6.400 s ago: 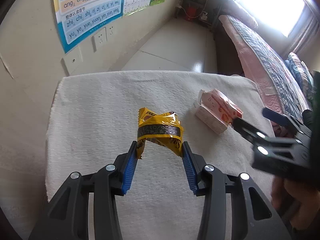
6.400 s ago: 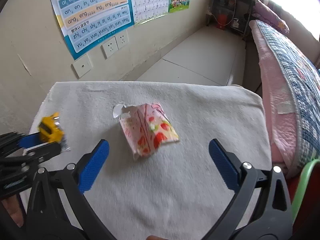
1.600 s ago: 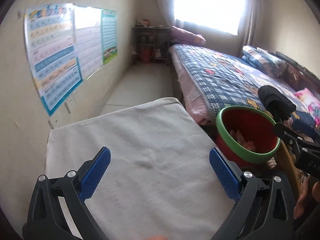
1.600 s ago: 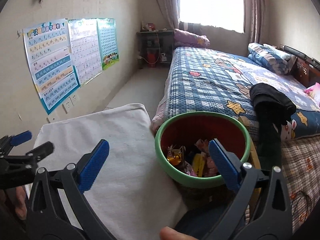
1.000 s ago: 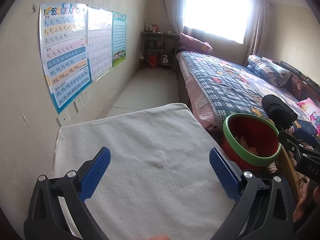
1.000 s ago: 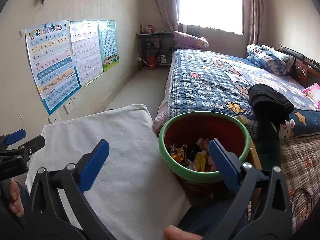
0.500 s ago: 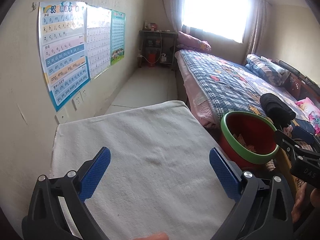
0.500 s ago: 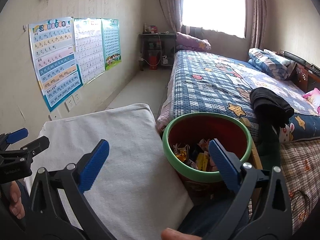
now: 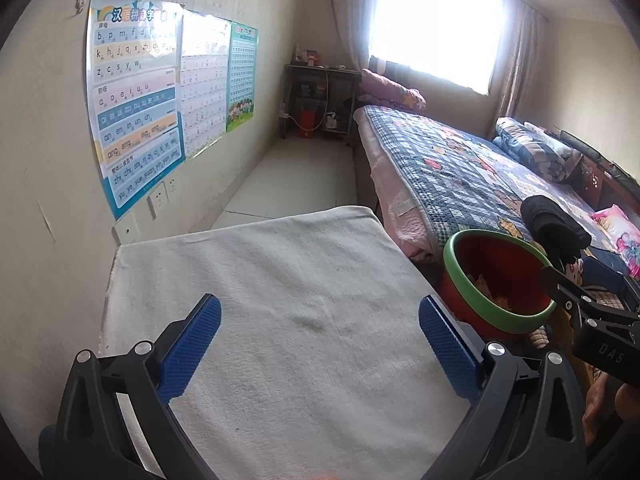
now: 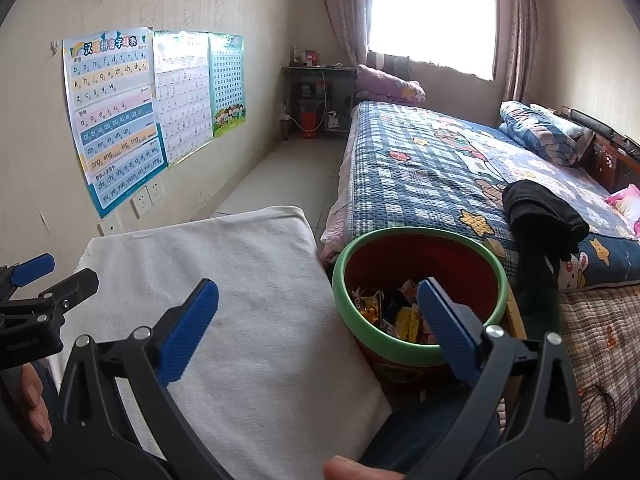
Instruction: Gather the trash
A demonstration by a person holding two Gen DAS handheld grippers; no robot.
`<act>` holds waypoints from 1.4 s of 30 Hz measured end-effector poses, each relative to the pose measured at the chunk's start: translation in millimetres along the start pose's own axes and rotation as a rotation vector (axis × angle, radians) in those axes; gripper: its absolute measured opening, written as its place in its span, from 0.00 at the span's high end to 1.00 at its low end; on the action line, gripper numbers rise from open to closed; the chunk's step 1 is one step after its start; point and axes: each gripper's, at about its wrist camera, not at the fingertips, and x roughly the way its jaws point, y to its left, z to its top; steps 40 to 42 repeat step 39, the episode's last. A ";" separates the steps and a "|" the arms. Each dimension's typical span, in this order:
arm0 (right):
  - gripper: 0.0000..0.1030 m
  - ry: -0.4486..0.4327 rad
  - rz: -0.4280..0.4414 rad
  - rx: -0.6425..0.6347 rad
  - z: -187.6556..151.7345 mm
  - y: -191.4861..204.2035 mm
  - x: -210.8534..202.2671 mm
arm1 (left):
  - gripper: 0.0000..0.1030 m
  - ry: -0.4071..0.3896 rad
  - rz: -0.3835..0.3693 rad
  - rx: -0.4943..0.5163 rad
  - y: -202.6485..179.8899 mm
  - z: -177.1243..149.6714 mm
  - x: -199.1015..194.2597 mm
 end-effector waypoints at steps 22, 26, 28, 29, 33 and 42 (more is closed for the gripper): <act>0.05 0.019 0.008 -0.005 -5.3 7.8 4.2 | 0.08 0.022 -0.004 0.012 1.5 -2.0 -1.0; 0.05 0.021 0.007 -0.004 -5.5 7.9 4.2 | 0.08 0.021 -0.002 0.012 2.1 -1.6 -1.5; 0.05 0.022 0.006 -0.004 -5.6 8.1 5.1 | 0.08 0.008 -0.004 0.004 3.1 -1.8 -3.4; 0.05 0.024 0.006 -0.004 -5.7 8.3 5.2 | 0.08 -0.002 -0.010 -0.005 4.4 -2.2 -4.7; 0.05 0.023 0.006 -0.003 -6.6 8.0 5.4 | 0.08 0.007 -0.001 -0.003 5.8 -2.7 -2.6; 0.05 0.022 0.009 -0.007 -8.9 8.4 5.0 | 0.08 0.015 0.027 0.002 6.5 -3.0 -1.9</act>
